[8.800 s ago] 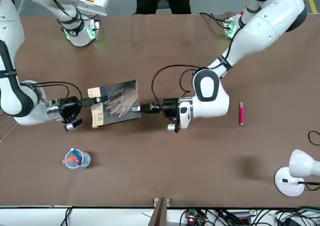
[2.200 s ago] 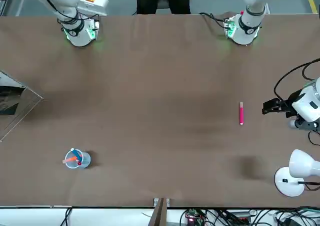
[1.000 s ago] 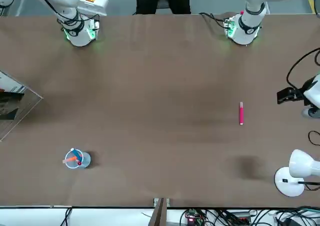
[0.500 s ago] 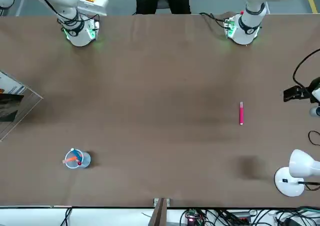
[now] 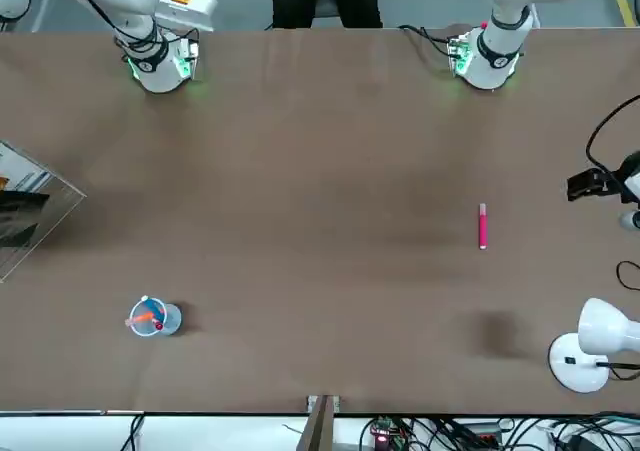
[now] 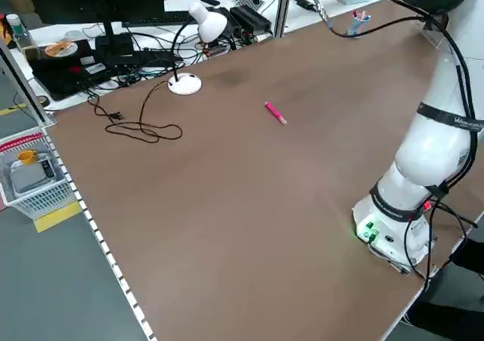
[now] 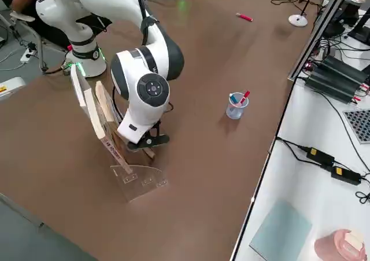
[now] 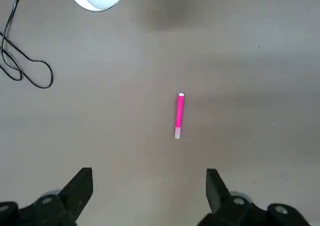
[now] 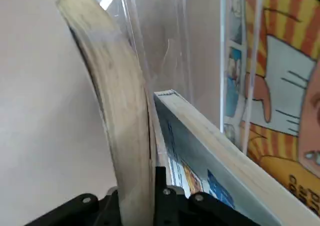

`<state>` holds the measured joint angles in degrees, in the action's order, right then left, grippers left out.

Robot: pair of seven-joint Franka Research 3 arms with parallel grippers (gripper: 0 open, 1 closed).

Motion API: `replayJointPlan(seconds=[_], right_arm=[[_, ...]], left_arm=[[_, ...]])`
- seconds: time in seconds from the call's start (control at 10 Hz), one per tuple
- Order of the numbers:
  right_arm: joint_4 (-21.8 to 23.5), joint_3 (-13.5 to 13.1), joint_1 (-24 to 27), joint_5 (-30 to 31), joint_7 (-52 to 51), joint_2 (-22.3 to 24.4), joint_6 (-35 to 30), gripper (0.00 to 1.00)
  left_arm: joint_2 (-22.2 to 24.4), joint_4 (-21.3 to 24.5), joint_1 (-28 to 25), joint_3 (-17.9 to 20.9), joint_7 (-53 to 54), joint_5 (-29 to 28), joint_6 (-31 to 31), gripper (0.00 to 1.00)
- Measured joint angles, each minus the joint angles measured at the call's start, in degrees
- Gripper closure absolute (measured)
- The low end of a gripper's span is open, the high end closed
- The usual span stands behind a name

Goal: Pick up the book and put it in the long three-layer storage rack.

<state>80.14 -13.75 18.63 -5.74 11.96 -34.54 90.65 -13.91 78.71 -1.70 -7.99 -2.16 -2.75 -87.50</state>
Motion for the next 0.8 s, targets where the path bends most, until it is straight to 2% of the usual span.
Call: replayJointPlan(seconds=[0.4, 0.8], right_arm=[[-0.21, 0.05, -0.01, -0.4, 0.71, -0.25, 0.25, 0.85], [-0.24, -0.02, 0.04, -0.86, 2.54, -0.27, 0.2, 0.85]], left_arm=[[1.16, 0.14, 0.63, -0.05, -0.23, 0.01, 1.22, 0.0], [2.47, 2.83, -0.75, 0.02, 0.0, 0.02, 0.41, 0.0]])
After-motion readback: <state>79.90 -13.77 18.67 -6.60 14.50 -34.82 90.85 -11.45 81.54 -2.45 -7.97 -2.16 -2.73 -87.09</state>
